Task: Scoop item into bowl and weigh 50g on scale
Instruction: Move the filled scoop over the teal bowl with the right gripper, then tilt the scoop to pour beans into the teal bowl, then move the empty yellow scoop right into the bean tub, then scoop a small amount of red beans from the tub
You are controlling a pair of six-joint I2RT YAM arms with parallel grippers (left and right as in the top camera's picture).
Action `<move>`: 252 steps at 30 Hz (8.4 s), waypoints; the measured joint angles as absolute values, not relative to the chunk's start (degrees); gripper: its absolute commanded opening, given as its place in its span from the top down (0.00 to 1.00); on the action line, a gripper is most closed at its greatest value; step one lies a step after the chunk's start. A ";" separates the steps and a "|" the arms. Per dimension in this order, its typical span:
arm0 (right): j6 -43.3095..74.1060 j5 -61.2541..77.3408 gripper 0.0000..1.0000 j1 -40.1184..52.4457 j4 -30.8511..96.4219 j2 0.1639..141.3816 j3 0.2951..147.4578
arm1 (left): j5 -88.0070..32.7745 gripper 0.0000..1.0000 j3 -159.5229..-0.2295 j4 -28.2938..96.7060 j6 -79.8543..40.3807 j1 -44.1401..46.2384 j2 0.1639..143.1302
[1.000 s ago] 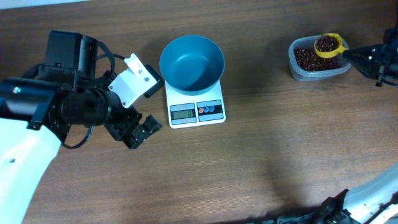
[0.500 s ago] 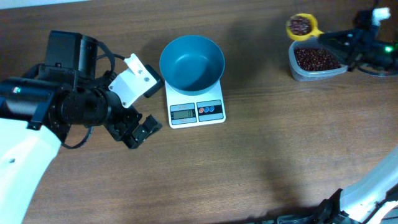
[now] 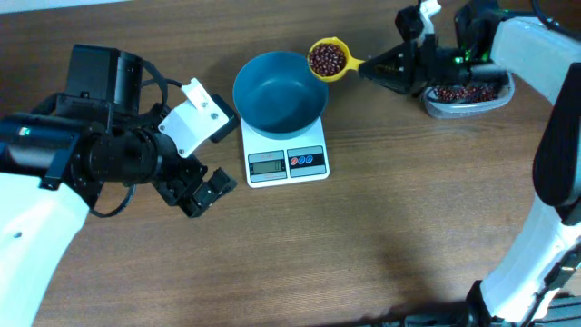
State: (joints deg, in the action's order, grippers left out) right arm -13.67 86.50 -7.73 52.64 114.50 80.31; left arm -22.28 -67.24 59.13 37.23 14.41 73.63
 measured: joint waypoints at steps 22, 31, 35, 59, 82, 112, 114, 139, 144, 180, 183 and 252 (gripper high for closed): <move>-3.57 81.23 0.96 -1.72 16.73 114.61 79.64 | -22.28 0.01 -67.24 59.13 37.23 14.41 73.63; -17.23 73.21 0.96 -1.72 16.60 114.61 79.64 | -22.28 0.01 -67.24 59.13 37.23 14.41 73.63; -18.50 72.20 0.96 -1.72 16.84 114.61 79.64 | -22.28 0.01 -67.24 59.13 37.23 14.41 73.63; -24.93 51.18 0.96 3.92 33.06 103.66 79.66 | -22.28 0.01 -67.24 59.13 37.23 14.41 73.63; -25.74 32.53 0.96 11.35 38.54 96.90 79.64 | -22.28 0.01 -67.24 59.13 37.23 14.41 73.63; -23.94 21.93 0.96 17.26 38.17 96.90 79.70 | -22.28 0.01 -67.24 59.13 37.23 14.41 73.63; -23.97 21.93 0.96 17.26 38.17 96.90 79.70 | -22.28 0.01 -67.24 59.13 37.23 14.41 73.63; -28.21 0.32 0.96 26.30 37.89 96.90 80.84 | -22.28 0.01 -67.24 59.16 37.23 14.39 73.63; -16.32 1.30 0.96 18.39 37.21 95.18 90.02 | -22.28 0.01 -67.24 59.16 37.23 14.39 73.63; 1.50 10.66 0.96 -12.95 49.36 94.52 76.16 | -22.28 0.01 -67.16 59.13 37.23 14.41 73.63; 1.74 5.82 0.96 -12.95 48.80 94.78 76.16 | -22.28 0.01 -67.16 59.16 37.23 14.41 73.63; 6.39 13.06 0.96 -19.57 61.32 99.79 87.24 | -22.28 0.01 -67.16 59.13 37.23 14.41 73.63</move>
